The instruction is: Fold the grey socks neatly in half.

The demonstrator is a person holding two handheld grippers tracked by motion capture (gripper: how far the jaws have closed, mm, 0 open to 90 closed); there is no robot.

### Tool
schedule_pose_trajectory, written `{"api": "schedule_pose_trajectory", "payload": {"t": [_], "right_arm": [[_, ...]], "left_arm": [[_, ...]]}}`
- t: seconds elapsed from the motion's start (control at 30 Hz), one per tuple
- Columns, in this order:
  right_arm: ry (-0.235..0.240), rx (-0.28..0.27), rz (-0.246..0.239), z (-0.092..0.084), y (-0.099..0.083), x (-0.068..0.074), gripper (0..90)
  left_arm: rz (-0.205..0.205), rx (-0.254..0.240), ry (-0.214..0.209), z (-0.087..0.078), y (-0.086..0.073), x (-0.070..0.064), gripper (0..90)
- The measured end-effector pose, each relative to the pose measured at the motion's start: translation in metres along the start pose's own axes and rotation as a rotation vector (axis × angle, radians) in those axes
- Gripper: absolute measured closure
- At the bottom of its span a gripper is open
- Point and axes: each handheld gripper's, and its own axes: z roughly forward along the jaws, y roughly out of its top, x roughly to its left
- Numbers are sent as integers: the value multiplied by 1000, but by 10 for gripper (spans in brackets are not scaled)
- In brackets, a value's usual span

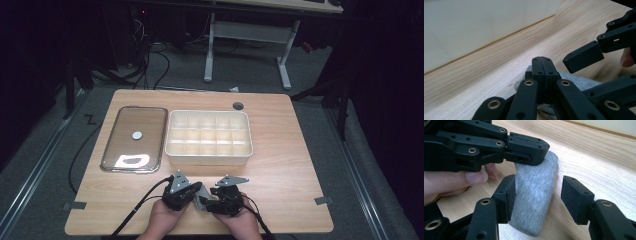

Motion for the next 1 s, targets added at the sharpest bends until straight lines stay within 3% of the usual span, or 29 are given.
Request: {"api": "schedule_pose_trajectory", "payload": {"t": [0.17, 0.27, 0.43, 0.47, 0.5, 0.63, 0.77, 0.87, 1.0], "right_arm": [[-7, 19, -18, 4, -3, 3, 472], [3, 25, -17, 6, -2, 2, 468], [25, 50, -15, 9, -1, 1, 465], [30, 56, -13, 9, 0, 0, 466], [33, 61, -17, 9, 1, 0, 470], [47, 88, -27, 10, 5, 1, 516], [63, 122, -24, 11, 9, 1, 525], [67, 156, -37, 13, 14, 3, 536], [89, 209, -40, 16, 21, 2, 560]], "left_arm": [[-18, -14, -13, -2, -1, 2, 887], [-46, -32, -56, -7, 1, 7, 796], [-38, -133, -11, -50, 14, 20, 740], [-38, -133, -11, -50, 14, 20, 735], [-11, -148, 25, -70, 12, 27, 732], [10, -123, 94, -89, -7, 38, 721], [-7, -69, 97, -96, -29, 49, 707], [0, -44, 141, -98, -37, 57, 672], [-43, -44, 172, -99, -42, 69, 636]]}}
